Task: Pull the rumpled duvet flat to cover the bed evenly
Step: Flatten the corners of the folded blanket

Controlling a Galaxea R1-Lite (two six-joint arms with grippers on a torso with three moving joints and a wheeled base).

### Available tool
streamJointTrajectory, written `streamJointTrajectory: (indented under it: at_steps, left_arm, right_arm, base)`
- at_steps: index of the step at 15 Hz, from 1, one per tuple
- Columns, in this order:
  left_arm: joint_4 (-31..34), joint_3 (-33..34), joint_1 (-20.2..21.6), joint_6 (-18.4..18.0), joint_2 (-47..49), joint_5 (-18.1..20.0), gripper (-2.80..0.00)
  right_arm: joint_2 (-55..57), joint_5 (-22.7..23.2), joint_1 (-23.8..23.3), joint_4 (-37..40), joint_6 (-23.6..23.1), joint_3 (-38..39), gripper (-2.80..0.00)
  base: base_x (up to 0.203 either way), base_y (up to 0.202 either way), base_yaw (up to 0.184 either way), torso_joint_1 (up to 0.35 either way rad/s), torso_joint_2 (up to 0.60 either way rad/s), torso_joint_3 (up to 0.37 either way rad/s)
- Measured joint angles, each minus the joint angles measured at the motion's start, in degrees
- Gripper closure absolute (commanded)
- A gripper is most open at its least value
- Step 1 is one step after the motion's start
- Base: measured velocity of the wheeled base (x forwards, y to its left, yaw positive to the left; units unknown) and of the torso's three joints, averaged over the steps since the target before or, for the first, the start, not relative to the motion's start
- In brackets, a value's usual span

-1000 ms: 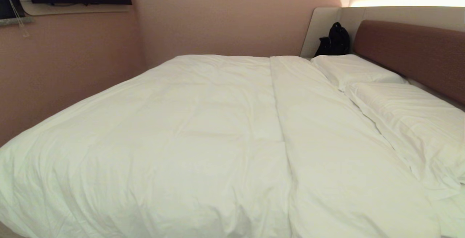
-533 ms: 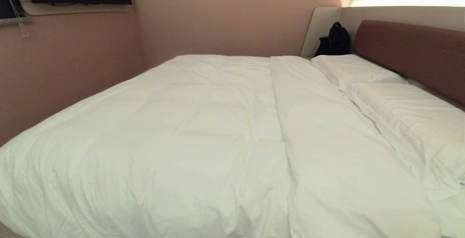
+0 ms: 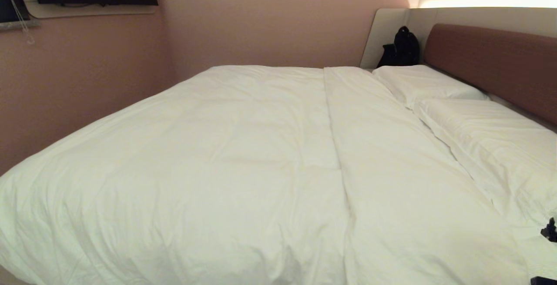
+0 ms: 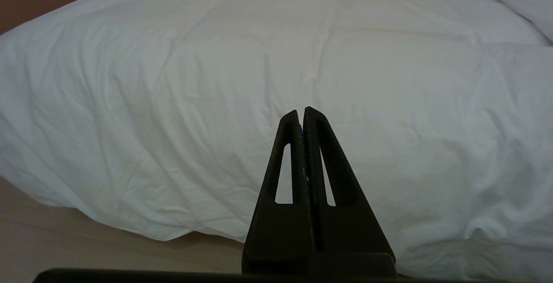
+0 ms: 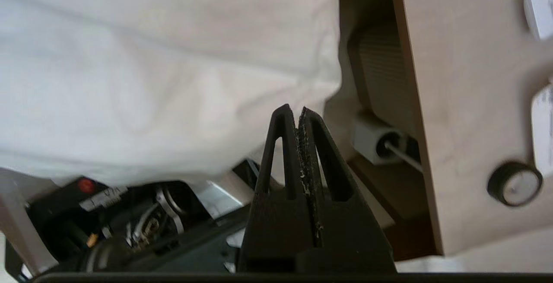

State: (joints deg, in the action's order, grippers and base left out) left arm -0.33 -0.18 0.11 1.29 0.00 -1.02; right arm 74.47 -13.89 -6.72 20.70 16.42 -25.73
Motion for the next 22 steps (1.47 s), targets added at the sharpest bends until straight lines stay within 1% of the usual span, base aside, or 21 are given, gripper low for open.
streamJointTrajectory:
  at_steps: [6, 11, 16, 18, 22]
  left_arm:
    - [0.0, 0.0, 0.0, 0.0, 0.0, 0.0, 0.00]
    - [0.0, 0.0, 0.0, 0.0, 0.0, 0.0, 0.00]
    - [0.0, 0.0, 0.0, 0.0, 0.0, 0.0, 0.00]
    - [0.0, 0.0, 0.0, 0.0, 0.0, 0.0, 0.00]
    - [0.0, 0.0, 0.0, 0.0, 0.0, 0.0, 0.00]
  right_arm:
    - [2.0, 0.4, -0.4, -6.2, -0.6, 1.9, 0.00]
    - [-1.1, 0.8, -0.4, -7.2, -0.5, 3.0, 0.00]
    - [-12.4, 1.0, -0.3, -5.1, -0.9, 3.1, 0.00]
    - [-18.3, 1.0, -0.3, -3.2, -0.9, 3.2, 0.00]
    - [-30.3, 1.0, -0.3, 3.1, -0.9, 2.8, 0.00]
  base:
    - [0.000, 0.000, 0.000, 0.000, 0.00, 0.000]
    - [0.000, 0.000, 0.000, 0.000, 0.00, 0.000]
    - [0.000, 0.000, 0.000, 0.000, 0.00, 0.000]
    - [0.000, 0.000, 0.000, 0.000, 0.00, 0.000]
    - [0.000, 0.000, 0.000, 0.000, 0.00, 0.000]
